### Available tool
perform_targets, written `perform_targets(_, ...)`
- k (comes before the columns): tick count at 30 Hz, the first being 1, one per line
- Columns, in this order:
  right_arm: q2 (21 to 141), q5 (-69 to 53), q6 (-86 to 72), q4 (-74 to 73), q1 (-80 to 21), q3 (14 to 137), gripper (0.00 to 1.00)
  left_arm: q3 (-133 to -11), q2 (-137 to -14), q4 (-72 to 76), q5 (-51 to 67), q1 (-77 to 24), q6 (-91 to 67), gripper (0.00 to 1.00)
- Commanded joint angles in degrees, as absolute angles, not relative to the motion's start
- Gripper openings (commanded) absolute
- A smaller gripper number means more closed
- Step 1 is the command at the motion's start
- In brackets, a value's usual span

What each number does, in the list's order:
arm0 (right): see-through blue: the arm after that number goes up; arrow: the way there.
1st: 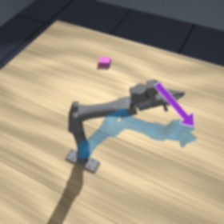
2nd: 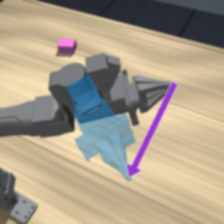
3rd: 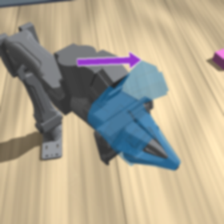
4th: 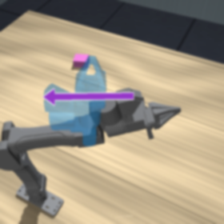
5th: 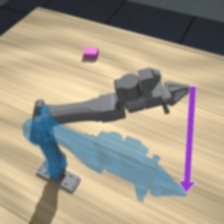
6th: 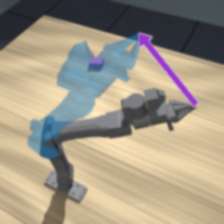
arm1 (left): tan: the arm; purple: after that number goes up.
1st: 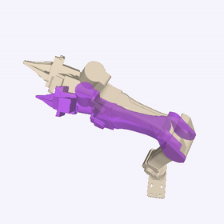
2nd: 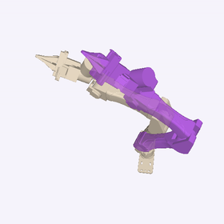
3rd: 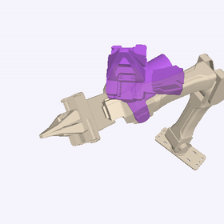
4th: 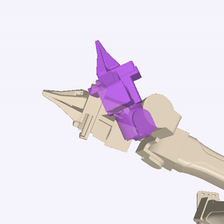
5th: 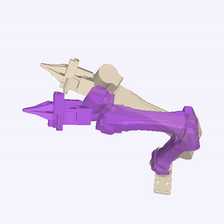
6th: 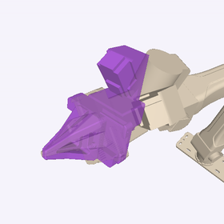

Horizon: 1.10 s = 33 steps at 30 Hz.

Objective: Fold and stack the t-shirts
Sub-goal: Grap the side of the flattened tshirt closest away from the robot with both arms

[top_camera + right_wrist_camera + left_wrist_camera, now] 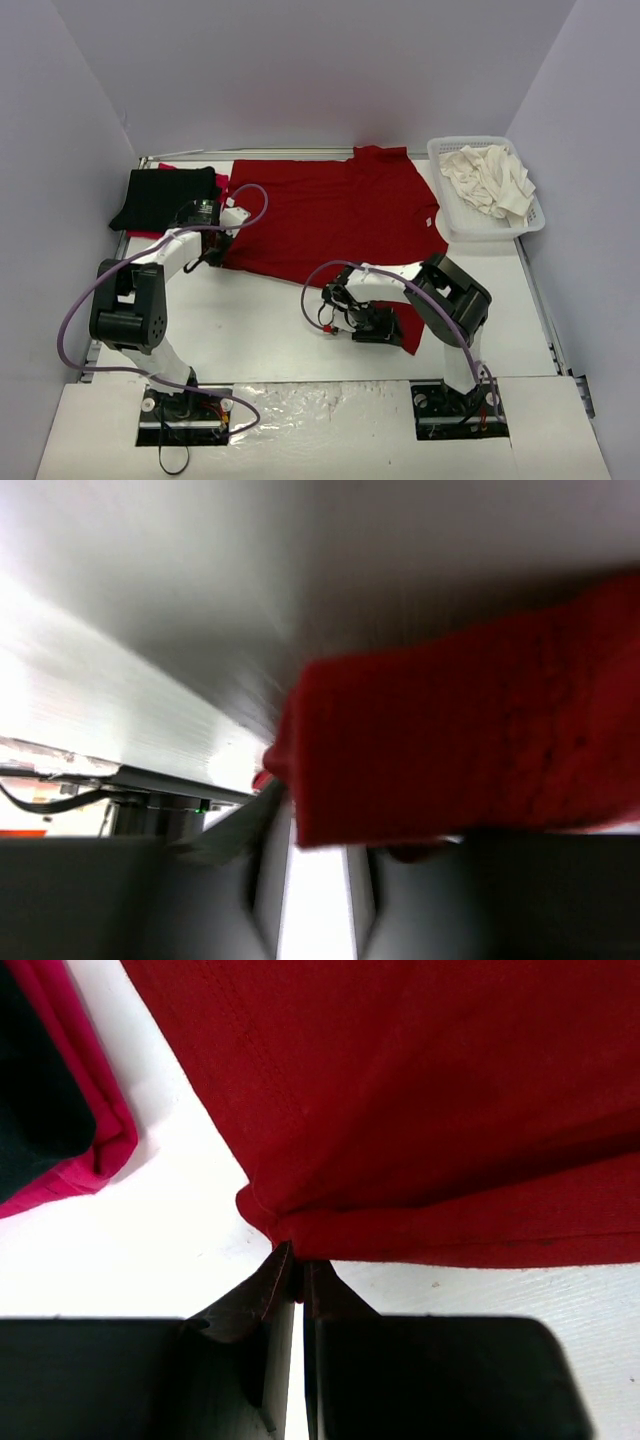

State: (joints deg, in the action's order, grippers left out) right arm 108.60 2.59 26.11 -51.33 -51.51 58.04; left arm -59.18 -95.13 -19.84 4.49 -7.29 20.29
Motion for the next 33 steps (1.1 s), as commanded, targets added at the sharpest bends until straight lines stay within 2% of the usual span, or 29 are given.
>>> perform_targets(1,111.62,2.99,24.35,-51.15,-52.91,58.09,0.17,-58.89,-91.85,-19.51,5.01,-6.59,19.86,0.02)
perform_targets(3,111.71,3.34,24.00,-51.15,-52.82,58.27,0.06,-58.54,-91.67,-19.51,5.18,-6.59,19.95,0.02)
perform_targets(5,111.62,4.39,23.47,-51.24,-52.91,58.36,0.00,-58.10,-91.14,-19.42,5.36,-6.59,20.04,0.02)
perform_targets(12,107.50,3.60,23.03,-53.78,-52.91,58.80,0.00,-57.30,-87.90,-20.74,6.06,-6.68,21.79,0.02)
perform_targets(20,97.66,2.21,23.55,-59.58,-51.07,60.47,0.00,-54.32,-80.52,-24.95,9.40,-7.12,26.62,0.02)
perform_targets(22,95.28,-1.30,24.78,-61.08,-49.66,60.47,0.00,-53.27,-77.53,-25.92,10.89,-7.29,28.38,0.02)
perform_targets(33,88.25,-1.58,28.39,-62.14,-42.02,63.45,0.00,-45.62,-68.65,-29.79,11.25,-8.26,32.78,0.02)
